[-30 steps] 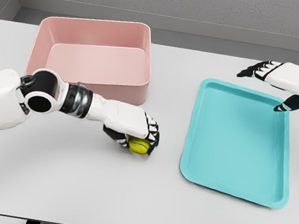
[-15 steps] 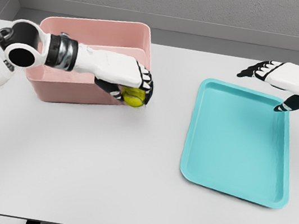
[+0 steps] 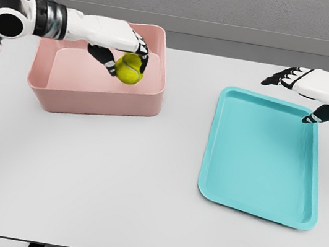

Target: Put the tennis from the blue tray into the pink basket with both arms

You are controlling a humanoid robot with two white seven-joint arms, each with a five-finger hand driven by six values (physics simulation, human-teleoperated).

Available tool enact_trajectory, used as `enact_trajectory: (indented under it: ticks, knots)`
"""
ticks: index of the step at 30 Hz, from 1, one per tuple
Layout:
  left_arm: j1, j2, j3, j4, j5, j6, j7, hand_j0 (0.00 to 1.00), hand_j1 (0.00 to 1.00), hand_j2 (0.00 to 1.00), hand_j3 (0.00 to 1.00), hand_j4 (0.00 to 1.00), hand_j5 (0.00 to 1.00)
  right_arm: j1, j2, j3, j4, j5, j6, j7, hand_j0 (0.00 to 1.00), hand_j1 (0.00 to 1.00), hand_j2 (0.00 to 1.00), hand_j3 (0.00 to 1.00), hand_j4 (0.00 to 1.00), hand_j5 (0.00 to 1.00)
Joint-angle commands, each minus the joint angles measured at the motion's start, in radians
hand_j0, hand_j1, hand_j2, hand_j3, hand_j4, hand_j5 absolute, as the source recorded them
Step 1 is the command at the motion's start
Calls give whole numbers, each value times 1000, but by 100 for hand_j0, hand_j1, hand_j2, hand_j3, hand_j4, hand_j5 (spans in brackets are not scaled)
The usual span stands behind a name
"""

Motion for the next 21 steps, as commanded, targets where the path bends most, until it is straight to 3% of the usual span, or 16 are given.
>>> enact_trajectory:
  ticks: [1, 3, 5, 6, 7, 10, 15, 16, 18, 19, 21]
  knots:
    - [0, -23, 20, 99, 3, 3, 1, 50, 50, 50, 50, 50, 50, 0, -1, -1, 0, -6, 3, 0, 100, 100, 100, 100, 100, 100]
    - [-2, -49, 44, 174, 0, 3, 1, 50, 50, 50, 50, 50, 50, 0, -3, -1, 0, -6, 3, 0, 100, 100, 100, 100, 100, 100]
    - [-9, -54, 46, 196, -2, 3, 1, 58, 58, 58, 58, 58, 58, 0, -3, -1, 0, -6, 3, 0, 100, 100, 100, 100, 100, 100]
    - [-11, -56, 47, 206, -3, 3, 1, 91, 91, 91, 91, 91, 91, 0, -4, -1, 0, -6, 3, 0, 100, 100, 100, 100, 100, 100]
    - [-11, -50, 47, 206, -3, 3, 27, 100, 100, 100, 100, 100, 100, 0, -4, -1, 0, -6, 3, 0, 100, 100, 100, 100, 100, 100]
    - [-8, -46, 47, 199, 0, 3, 73, 100, 100, 100, 100, 100, 100, 0, -4, -1, 0, -6, 3, 0, 100, 100, 100, 100, 100, 100]
    - [0, -40, 47, 182, 7, 3, 73, 100, 100, 100, 100, 100, 100, 0, -8, -1, 0, -7, 3, -2, 100, 100, 100, 100, 100, 100]
    - [14, -31, 47, 82, 17, 3, 73, 100, 100, 100, 100, 100, 100, 0, -8, -2, 0, -6, 3, -2, 100, 100, 100, 100, 100, 100]
    - [74, 141, 43, -169, 138, 3, 73, 100, 100, 100, 100, 100, 100, -2, -9, -1, 0, -6, 3, -2, 100, 100, 100, 100, 100, 100]
    - [95, 219, 46, -266, 148, 3, 73, 100, 100, 100, 100, 100, 100, -2, -9, -2, 0, -7, 3, -2, 100, 100, 100, 100, 100, 100]
    - [112, 345, 56, -369, 193, 3, 73, 100, 100, 100, 100, 100, 100, -2, -9, -1, -2, -6, 3, -2, 100, 100, 100, 100, 100, 100]
